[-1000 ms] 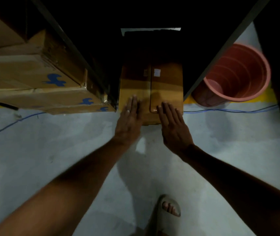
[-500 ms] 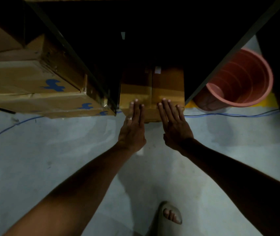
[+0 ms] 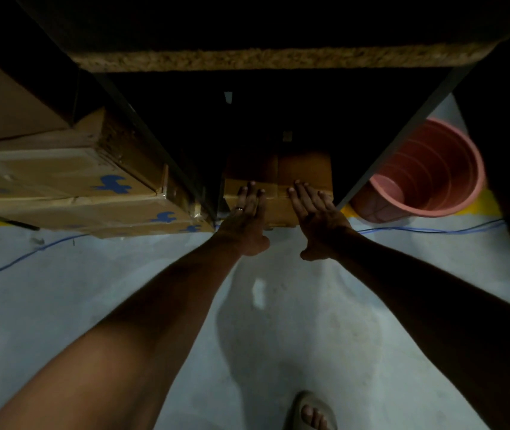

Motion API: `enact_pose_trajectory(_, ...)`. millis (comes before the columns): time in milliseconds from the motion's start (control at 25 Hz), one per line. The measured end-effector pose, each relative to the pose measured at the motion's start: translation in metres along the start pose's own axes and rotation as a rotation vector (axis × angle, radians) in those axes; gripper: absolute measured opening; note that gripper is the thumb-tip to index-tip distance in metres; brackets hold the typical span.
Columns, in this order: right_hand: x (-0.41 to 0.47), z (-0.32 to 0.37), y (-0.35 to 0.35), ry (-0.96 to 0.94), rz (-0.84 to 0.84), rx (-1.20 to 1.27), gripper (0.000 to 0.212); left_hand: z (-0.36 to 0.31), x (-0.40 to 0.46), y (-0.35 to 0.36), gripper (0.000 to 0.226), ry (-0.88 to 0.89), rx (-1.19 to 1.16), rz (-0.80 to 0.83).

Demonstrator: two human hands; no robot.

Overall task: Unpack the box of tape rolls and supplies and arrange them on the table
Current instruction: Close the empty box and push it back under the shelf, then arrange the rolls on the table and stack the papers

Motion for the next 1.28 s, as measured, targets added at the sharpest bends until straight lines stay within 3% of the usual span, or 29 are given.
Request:
enact_pose_trajectory(240,-0.058,0.024,-0.008,-0.024,-0.015,0.217,0.109,-0.020,-0.060,0.000,0.077,-0.041,-0.076,-0.099)
enact_pose_trajectory(560,-0.180,0.075,-0.028,-0.056,0.150,0.448,0.077,-0.045,-0.213,-0.005,0.062,0.054,-0.203,-0.005)
enact_pose_trajectory(840,-0.323,0.112,-0.111,-0.011,0.110,0.522,0.060,-0.052,-0.366,-0.048,0.050,-0.014,-0.283,-0.024)
enact_pose_trajectory(1160,-0.489,0.178,-0.206,-0.021,0.051,0.648,0.066,-0.057,-0.546,-0.094,0.048,-0.003,-0.273,-0.083)
enact_pose_trajectory(1280,-0.528,0.187,-0.248,0.000,-0.047,0.694,0.060,-0.055,-0.594,-0.107,0.048,0.002,-0.256,-0.096)
Point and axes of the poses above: each hand's wrist, its own x-axis towards the middle knuckle, its own y-axis out of the palm, z = x × y, the point moved 9 cm from there along x, towards the middle knuckle, and after that the axes turned 11 degrees about z, right-handed, at the moved point
